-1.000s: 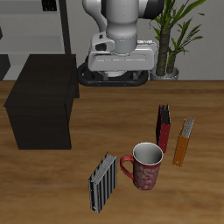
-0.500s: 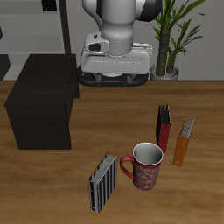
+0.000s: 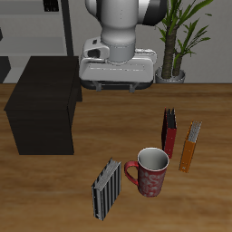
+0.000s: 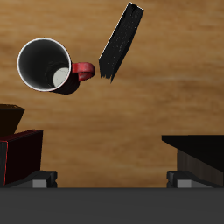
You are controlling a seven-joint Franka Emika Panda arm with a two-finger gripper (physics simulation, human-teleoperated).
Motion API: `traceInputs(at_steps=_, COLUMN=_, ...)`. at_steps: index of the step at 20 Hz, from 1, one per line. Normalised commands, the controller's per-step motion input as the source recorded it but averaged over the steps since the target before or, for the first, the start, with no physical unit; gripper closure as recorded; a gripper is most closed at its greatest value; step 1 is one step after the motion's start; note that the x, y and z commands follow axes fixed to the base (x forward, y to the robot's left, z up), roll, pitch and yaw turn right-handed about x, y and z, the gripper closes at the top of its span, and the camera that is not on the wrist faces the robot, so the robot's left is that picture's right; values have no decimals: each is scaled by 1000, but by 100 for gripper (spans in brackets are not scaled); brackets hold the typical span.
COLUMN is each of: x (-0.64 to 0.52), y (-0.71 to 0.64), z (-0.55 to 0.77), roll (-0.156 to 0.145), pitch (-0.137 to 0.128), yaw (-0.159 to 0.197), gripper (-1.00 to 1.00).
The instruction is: Place the orange book upright on top of the shelf and place the red mug on top of the shelf
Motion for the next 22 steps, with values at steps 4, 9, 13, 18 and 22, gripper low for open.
traceInputs(at_steps=4, x=199, y=330, z=-10, roll=-24, pitch=9, yaw=-51, gripper=-100)
traceInputs(at_steps=9, x=-21, y=582, z=-106, roll=16, pitch=-6, yaw=-48, gripper=-100)
traceInputs(at_steps=13, x=-78, y=848, z=-139, roll=62, pitch=-30, yaw=-2, gripper=-100)
traceInputs(at_steps=18, x=-28, y=537, z=-153, roll=25, pitch=-9, yaw=-45, gripper=-100)
traceInputs(at_steps=22, x=-30, y=402, z=-97, roll=34, pitch=-30, yaw=-4, gripper=-100)
